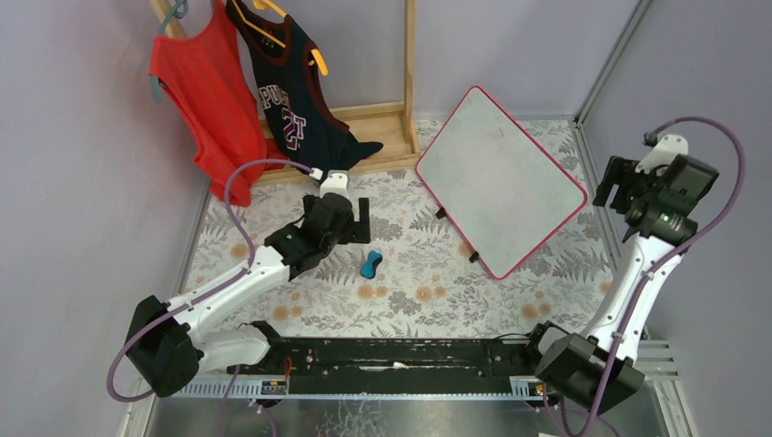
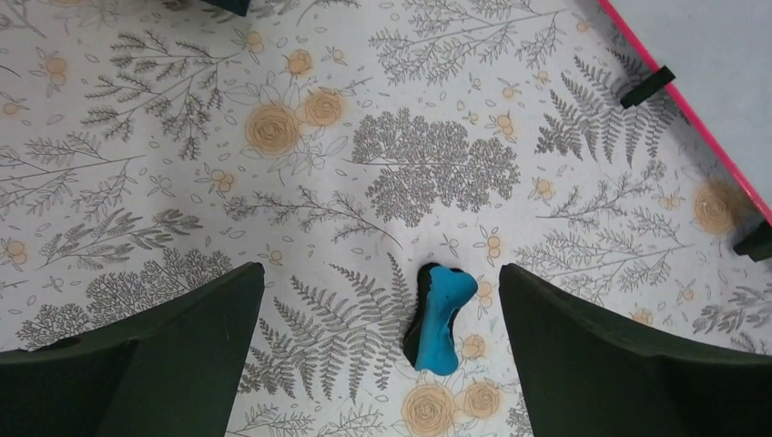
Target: Erase the whiteboard
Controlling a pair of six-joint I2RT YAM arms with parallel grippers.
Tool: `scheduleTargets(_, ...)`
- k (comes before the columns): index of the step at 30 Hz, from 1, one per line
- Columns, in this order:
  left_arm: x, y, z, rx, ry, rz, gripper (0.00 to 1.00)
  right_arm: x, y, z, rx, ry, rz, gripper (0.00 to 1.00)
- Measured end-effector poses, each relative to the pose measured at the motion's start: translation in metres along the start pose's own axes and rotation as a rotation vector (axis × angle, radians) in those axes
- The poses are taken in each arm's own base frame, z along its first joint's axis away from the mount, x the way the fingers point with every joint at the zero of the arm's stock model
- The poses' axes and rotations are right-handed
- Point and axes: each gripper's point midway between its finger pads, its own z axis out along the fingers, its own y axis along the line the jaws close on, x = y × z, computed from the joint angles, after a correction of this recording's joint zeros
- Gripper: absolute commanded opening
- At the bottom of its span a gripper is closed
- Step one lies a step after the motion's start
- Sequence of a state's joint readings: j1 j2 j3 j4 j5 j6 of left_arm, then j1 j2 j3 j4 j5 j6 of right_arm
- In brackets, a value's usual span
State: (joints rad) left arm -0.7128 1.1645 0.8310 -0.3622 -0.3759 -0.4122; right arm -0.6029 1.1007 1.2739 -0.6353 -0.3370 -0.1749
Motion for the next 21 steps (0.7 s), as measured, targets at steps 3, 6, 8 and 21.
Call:
scheduleTargets(3, -0.007, 0.002, 0.001, -0.016, -0.032, -0.011, 1.0, 0.027, -0.005, -0.001, 0.059, 0.016, 0.001, 0.86)
scheduleTargets(6, -0.008, 0.004, 0.004, -0.038, -0.041, -0.012, 1.0, 0.046, -0.008, -0.005, 0.101, 0.022, -0.004, 0.9)
scheduleTargets(8, -0.008, 0.006, 0.006, -0.05, -0.042, -0.012, 1.0, 0.059, -0.011, -0.006, 0.129, 0.027, -0.008, 0.92)
scheduleTargets(21, -0.009, 0.019, 0.004, -0.088, -0.119, -0.059, 1.0, 0.123, -0.014, 0.001, 0.184, 0.123, 0.01, 0.99)
